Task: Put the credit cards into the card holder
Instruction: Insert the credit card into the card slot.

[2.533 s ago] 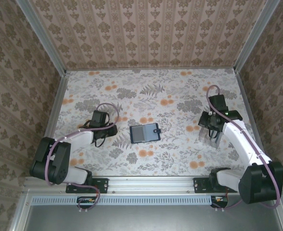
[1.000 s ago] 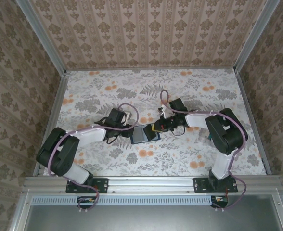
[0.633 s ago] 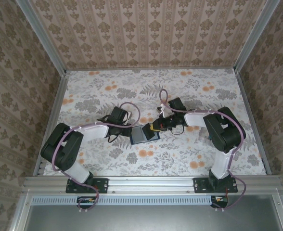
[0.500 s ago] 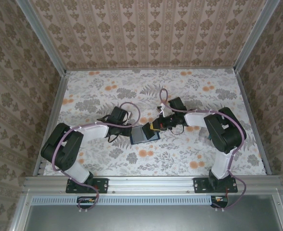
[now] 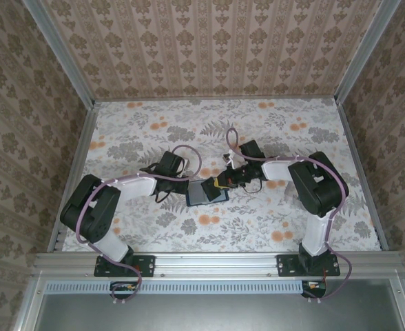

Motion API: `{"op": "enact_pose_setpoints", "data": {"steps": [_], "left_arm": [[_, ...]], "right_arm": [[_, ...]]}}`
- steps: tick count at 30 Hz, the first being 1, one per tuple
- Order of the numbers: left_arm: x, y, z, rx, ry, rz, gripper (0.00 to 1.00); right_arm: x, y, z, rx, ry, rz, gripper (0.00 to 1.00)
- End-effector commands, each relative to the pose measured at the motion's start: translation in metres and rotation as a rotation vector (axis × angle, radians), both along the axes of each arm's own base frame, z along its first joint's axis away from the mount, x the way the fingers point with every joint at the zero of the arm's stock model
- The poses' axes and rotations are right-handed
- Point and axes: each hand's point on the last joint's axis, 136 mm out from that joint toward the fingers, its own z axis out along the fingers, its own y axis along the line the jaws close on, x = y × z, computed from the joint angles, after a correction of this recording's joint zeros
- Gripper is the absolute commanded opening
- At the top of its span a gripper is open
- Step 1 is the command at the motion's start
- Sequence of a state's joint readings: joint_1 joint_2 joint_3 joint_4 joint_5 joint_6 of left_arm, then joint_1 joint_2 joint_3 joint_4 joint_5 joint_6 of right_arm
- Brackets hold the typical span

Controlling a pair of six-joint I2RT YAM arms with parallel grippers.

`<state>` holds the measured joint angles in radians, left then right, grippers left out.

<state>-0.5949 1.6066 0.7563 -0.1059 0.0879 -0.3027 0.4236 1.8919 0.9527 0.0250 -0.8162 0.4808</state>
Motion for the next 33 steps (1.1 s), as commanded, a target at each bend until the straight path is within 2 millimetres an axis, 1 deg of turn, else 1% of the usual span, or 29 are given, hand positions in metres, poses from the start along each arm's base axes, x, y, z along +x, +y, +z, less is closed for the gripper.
{"op": "enact_pose_setpoints", "data": {"steps": [1, 9, 14, 17, 21, 24, 28, 31, 33], "left_arm": [[-0.003, 0.006, -0.007, 0.034, 0.035, 0.014, 0.11], [-0.004, 0.007, -0.007, 0.032, 0.034, 0.018, 0.11], [-0.004, 0.008, -0.006, 0.033, 0.033, 0.018, 0.12], [-0.005, 0.010, -0.009, 0.045, 0.039, 0.022, 0.12], [-0.004, 0.007, -0.007, 0.032, 0.038, 0.019, 0.12], [-0.005, 0.010, -0.010, 0.051, 0.043, 0.025, 0.12], [-0.004, 0.007, -0.009, 0.037, 0.043, 0.019, 0.12], [-0.005, 0.010, -0.011, 0.051, 0.046, 0.025, 0.12], [-0.004, 0.008, -0.009, 0.043, 0.042, 0.021, 0.12]], "right_arm": [[0.000, 0.001, -0.005, -0.013, -0.002, 0.010, 0.00], [-0.001, 0.005, 0.000, 0.015, 0.012, -0.031, 0.00], [-0.007, -0.005, 0.001, -0.023, -0.013, -0.044, 0.00], [-0.010, -0.011, -0.001, -0.034, -0.017, -0.057, 0.00], [-0.013, -0.015, -0.006, -0.041, -0.008, -0.065, 0.00], [-0.014, -0.013, -0.009, -0.026, 0.006, -0.076, 0.00], [-0.015, -0.010, -0.013, -0.035, 0.017, -0.065, 0.00], [-0.016, 0.000, -0.011, -0.019, 0.028, -0.032, 0.00], [-0.015, 0.004, -0.010, -0.019, 0.022, -0.019, 0.00]]}}
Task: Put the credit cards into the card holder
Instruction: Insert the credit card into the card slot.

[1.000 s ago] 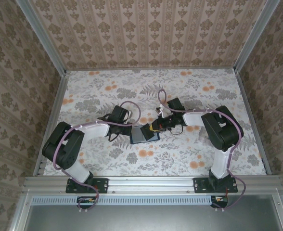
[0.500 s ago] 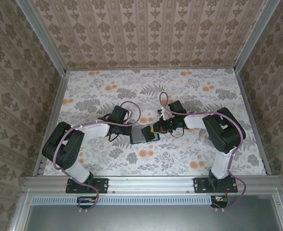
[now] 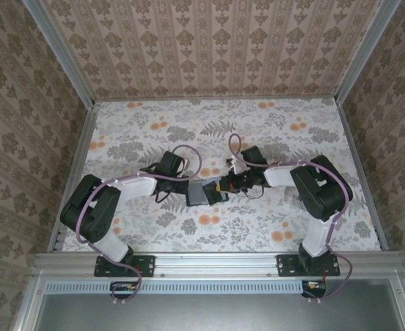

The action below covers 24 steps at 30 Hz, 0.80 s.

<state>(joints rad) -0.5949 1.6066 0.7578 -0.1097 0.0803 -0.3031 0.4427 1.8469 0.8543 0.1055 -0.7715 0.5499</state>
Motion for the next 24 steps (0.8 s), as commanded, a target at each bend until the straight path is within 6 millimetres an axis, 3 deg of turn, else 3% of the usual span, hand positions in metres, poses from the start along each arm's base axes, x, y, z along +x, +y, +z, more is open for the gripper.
{"op": "enact_pose_setpoints", "data": {"steps": [1, 14, 24], "left_arm": [[-0.004, 0.006, -0.009, 0.033, 0.044, 0.015, 0.12], [-0.004, 0.008, -0.011, 0.048, 0.052, 0.022, 0.12], [-0.004, 0.011, -0.011, 0.059, 0.053, 0.027, 0.12]], "right_arm": [[0.000, 0.010, -0.002, 0.001, 0.005, 0.026, 0.00], [0.018, 0.023, 0.007, 0.064, -0.008, 0.022, 0.00], [0.023, 0.026, -0.004, 0.082, 0.013, -0.007, 0.00]]}}
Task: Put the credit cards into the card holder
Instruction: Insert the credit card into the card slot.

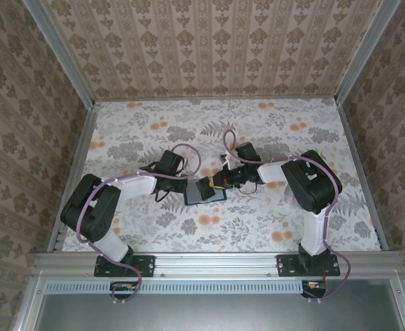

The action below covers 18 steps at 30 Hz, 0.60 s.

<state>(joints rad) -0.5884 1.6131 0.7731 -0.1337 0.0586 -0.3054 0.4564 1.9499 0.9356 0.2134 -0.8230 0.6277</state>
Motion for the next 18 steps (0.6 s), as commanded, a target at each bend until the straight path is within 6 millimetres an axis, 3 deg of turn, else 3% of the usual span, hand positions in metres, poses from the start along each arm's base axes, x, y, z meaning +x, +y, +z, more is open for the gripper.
{"op": "enact_pose_setpoints", "data": {"steps": [1, 14, 18], "left_arm": [[-0.006, 0.005, -0.010, 0.032, 0.049, 0.006, 0.12], [-0.006, 0.006, -0.010, 0.032, 0.048, 0.022, 0.12], [-0.007, 0.007, -0.010, 0.031, 0.049, 0.028, 0.12]], "right_arm": [[0.002, 0.003, -0.006, -0.001, 0.005, -0.010, 0.00], [-0.001, 0.016, -0.006, 0.021, -0.021, -0.134, 0.00], [-0.007, 0.007, -0.014, -0.018, -0.024, -0.272, 0.00]]}}
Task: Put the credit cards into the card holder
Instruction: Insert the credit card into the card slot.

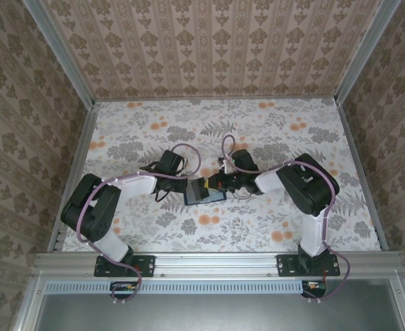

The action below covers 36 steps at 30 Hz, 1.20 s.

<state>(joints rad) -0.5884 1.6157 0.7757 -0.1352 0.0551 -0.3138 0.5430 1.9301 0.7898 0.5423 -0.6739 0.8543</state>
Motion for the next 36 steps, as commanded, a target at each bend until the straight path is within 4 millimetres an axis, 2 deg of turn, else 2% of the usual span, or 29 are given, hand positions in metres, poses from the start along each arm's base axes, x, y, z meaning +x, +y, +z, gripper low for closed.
{"op": "enact_pose_setpoints", "data": {"steps": [1, 5, 12, 17, 24, 27, 30, 36], "left_arm": [[-0.008, 0.008, -0.011, 0.036, 0.047, 0.024, 0.11], [-0.006, 0.012, -0.007, 0.033, 0.031, 0.044, 0.11], [-0.007, 0.008, -0.012, 0.003, 0.063, 0.049, 0.11], [-0.007, 0.013, -0.012, 0.018, 0.057, 0.071, 0.11], [-0.006, 0.017, -0.012, 0.017, 0.059, 0.090, 0.11], [-0.007, 0.023, -0.013, 0.020, 0.064, 0.117, 0.11], [-0.005, 0.027, -0.011, -0.005, 0.066, 0.144, 0.11], [-0.004, 0.038, -0.008, -0.028, 0.075, 0.184, 0.11]], "right_arm": [[-0.001, -0.011, -0.012, -0.055, 0.022, -0.160, 0.00], [-0.005, -0.013, -0.014, -0.070, 0.036, -0.211, 0.00], [-0.013, 0.012, -0.022, -0.056, 0.061, -0.191, 0.00], [-0.015, 0.025, -0.021, -0.050, 0.058, -0.165, 0.00], [-0.020, 0.039, -0.022, -0.064, 0.056, -0.158, 0.05], [-0.020, 0.038, -0.020, -0.068, 0.057, -0.184, 0.14], [-0.022, 0.037, -0.016, -0.079, 0.046, -0.172, 0.17], [-0.033, 0.017, -0.013, -0.192, 0.045, -0.163, 0.25]]}}
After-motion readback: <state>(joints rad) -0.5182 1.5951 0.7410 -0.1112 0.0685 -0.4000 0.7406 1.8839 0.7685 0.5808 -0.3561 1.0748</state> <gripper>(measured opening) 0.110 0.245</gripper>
